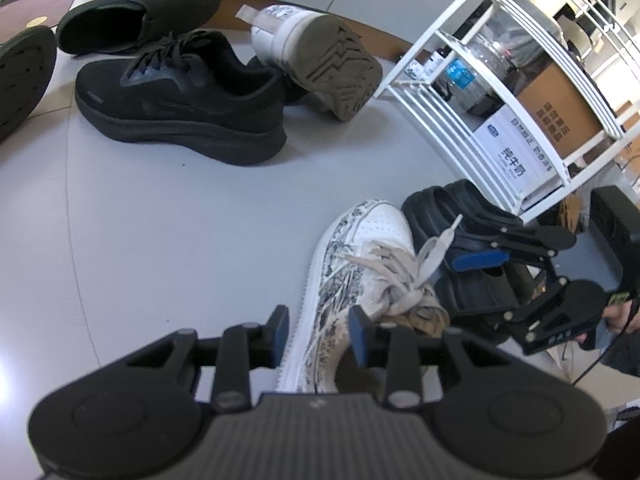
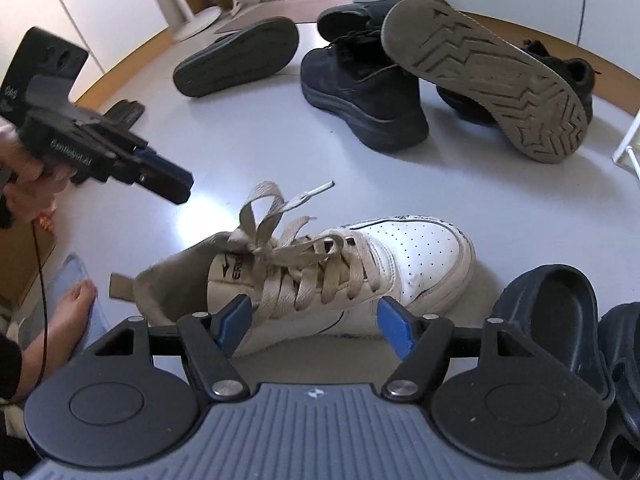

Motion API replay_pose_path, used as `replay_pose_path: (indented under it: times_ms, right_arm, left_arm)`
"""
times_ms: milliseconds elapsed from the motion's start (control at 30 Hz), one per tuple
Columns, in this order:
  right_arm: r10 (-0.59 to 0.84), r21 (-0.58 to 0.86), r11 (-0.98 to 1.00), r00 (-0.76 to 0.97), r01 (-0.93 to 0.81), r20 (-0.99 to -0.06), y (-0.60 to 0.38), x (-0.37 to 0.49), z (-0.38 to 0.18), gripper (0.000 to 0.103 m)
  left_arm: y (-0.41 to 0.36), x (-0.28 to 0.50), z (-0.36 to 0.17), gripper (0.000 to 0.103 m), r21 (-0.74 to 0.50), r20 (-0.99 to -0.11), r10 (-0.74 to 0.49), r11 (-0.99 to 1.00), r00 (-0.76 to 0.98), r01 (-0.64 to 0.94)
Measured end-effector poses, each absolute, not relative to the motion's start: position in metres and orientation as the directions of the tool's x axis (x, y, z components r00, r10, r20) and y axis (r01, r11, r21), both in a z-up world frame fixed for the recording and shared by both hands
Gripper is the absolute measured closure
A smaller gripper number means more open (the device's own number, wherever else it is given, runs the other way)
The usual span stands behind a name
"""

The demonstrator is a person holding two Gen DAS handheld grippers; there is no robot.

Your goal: Organize scattered shoes

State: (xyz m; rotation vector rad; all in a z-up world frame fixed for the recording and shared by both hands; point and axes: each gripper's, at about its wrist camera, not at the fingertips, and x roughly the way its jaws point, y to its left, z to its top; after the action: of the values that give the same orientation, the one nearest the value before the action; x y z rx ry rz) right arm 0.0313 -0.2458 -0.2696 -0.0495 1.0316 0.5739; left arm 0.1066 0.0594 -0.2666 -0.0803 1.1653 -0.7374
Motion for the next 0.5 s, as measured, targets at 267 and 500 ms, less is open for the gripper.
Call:
replay_pose_path:
  times_ms: [267,500]
  right_arm:
    - [0.450,0.197,0.817,0.385,-0.542,-0.806,-0.231,0.036,-0.280,0.017]
    - [0.496,0.242,0.788,0.352,-0.566,-0.794,-0.212,0.033,-0.286,0.017]
  left_arm:
    - [0.057,0.106,-0.267,0.066,-0.422,-0.806,-0.563,0.765,0.185,0.486]
    - [0.058,0.107,-0.267,0.065,-0.421,-0.807,-0.559,0.770,0.189,0.480]
